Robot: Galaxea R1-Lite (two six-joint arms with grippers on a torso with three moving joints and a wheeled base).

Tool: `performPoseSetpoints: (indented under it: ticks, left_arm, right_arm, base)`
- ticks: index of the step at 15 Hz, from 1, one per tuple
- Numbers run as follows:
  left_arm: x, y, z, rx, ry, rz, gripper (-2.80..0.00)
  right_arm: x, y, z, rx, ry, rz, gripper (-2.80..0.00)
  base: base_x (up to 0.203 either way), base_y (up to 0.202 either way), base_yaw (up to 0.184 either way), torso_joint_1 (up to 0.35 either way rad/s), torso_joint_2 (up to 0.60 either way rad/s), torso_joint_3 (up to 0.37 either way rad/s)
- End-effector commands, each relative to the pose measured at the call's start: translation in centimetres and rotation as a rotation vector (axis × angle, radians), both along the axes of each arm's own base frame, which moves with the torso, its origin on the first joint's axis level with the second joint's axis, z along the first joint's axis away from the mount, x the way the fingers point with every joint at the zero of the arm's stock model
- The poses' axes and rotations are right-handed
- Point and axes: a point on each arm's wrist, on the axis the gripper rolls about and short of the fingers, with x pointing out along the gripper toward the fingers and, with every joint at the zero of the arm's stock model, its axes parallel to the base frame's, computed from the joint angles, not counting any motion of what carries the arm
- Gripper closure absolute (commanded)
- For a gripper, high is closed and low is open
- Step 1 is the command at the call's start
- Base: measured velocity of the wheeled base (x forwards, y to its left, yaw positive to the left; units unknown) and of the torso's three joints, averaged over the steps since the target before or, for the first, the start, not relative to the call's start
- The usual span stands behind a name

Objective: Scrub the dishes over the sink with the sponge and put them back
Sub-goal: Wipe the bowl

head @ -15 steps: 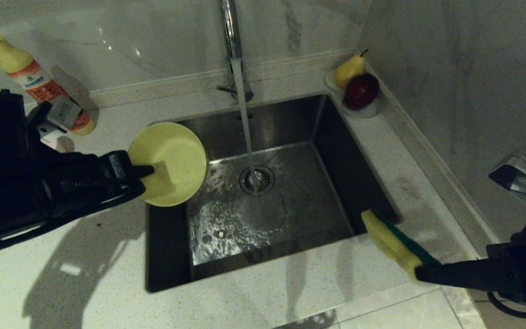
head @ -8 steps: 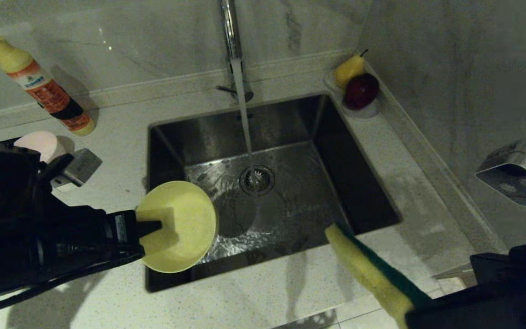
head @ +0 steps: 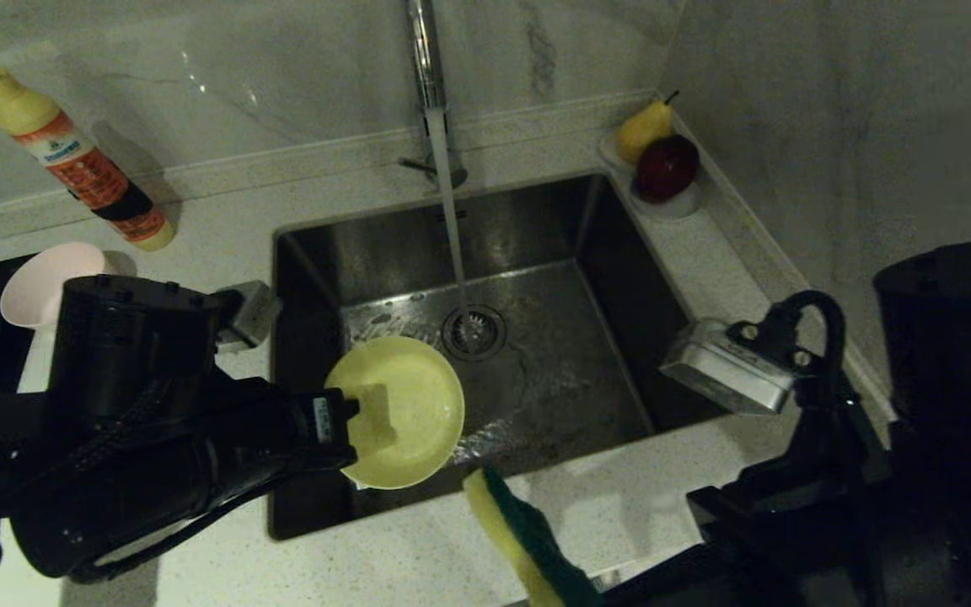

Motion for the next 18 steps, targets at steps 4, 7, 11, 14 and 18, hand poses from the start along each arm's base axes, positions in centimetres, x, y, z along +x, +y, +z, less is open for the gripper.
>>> performPoseSetpoints:
  ticks: [4,7,11,14,18]
  left_arm:
    - [1.6,-2.1,-0.4,0.013,-0.023,0.023,0.00]
    - [1.4,-2.2,0.2,-0.020,-0.067,0.027,0.00]
    - [1.4,-2.1,0.3,-0.014,-0.079,0.052,0.00]
    - [1.0,-1.8,0.6,-0.024,-0.091,0.053,0.00]
    - [0.8,-1.6,-0.2,0.005,-0.093,0.078,0.00]
  right_arm:
    - [1.9,4.9,-1.2,-0.036,0.033,0.062,0.00]
    - [2.2,6.2,-1.2,-0.038,0.037,0.079,0.00]
    - [4.1,6.2,-1.6,-0.047,0.032,0.002,0.00]
    - [5.5,5.6,-1.5,-0.045,0.026,-0.054,0.00]
    - [6.5,5.3,-1.9,-0.054,0.035,-0.082,0.00]
  base:
    - [0.000,0.000,0.000,0.000,0.00,0.000]
    - [0.000,0.000,0.000,0.000,0.00,0.000]
    - [0.000,0.000,0.000,0.000,0.00,0.000]
    - [0.000,0.000,0.000,0.000,0.00,0.000]
    - [0.000,0.000,0.000,0.000,0.00,0.000]
